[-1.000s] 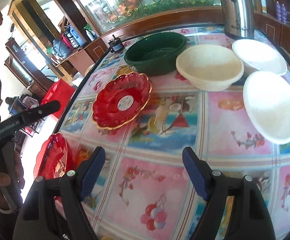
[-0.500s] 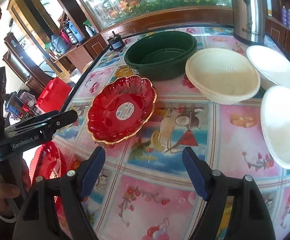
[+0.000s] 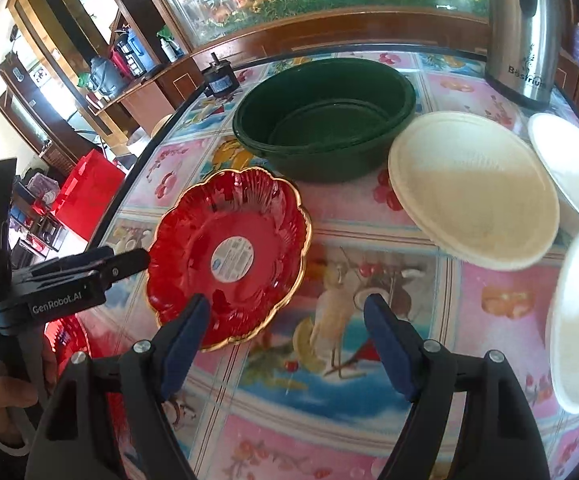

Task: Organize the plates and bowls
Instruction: 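Close the right tool on the rim of the stickered red plate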

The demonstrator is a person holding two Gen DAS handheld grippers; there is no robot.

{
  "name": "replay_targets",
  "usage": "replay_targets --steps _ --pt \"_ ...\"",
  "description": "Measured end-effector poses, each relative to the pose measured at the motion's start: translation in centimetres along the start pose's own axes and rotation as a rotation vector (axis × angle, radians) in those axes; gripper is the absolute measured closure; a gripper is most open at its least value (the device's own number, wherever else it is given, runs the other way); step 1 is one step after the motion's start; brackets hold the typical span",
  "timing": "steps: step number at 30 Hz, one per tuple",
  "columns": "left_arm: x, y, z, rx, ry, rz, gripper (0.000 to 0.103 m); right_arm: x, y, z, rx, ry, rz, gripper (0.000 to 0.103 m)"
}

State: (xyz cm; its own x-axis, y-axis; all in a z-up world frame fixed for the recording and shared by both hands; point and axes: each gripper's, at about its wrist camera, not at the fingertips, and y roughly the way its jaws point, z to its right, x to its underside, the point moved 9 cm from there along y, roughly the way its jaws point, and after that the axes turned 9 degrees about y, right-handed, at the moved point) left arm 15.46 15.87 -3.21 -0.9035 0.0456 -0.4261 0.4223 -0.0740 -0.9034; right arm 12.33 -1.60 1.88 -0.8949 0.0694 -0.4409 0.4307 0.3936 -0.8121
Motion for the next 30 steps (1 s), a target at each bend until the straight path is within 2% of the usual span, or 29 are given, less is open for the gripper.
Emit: replay_targets --steps 3,5,7,9,24,26,27,29,30 --pt "-0.3 0.5 -0.2 -0.017 0.001 -0.003 0.031 -0.4 0.5 0.1 0.009 -0.002 -0.001 0.024" --pt "-0.3 1.0 -0.4 -0.021 -0.004 -0.013 0.031 -0.6 1.0 0.1 0.017 -0.008 -0.010 0.030" --pt "-0.3 1.4 -0.5 -0.020 -0.007 -0.020 0.031 -0.6 1.3 0.1 0.019 -0.012 -0.021 0.042" --pt "-0.5 1.7 -0.5 -0.024 -0.007 -0.024 0.031 -0.8 1.6 0.0 0.016 -0.016 -0.027 0.046" --pt "-0.9 3.3 -0.3 -0.008 -0.009 -0.054 0.031 -1.4 2.9 0.0 -0.013 -0.014 -0.045 0.046" --pt "-0.9 3.6 0.1 -0.006 0.012 -0.057 0.031 -1.5 3.2 0.1 -0.014 -0.016 -0.050 0.047" --pt "-1.0 3.6 0.2 -0.006 0.020 -0.050 0.031 -1.5 3.3 0.1 -0.014 -0.016 -0.052 0.053" --pt "-1.1 3.4 0.5 -0.002 0.031 -0.029 0.044 -1.5 3.5 0.2 -0.023 -0.012 -0.055 0.069" --pt "-1.1 3.5 0.6 0.004 0.035 -0.028 0.064 -1.5 3.6 0.2 -0.033 -0.017 -0.055 0.082"
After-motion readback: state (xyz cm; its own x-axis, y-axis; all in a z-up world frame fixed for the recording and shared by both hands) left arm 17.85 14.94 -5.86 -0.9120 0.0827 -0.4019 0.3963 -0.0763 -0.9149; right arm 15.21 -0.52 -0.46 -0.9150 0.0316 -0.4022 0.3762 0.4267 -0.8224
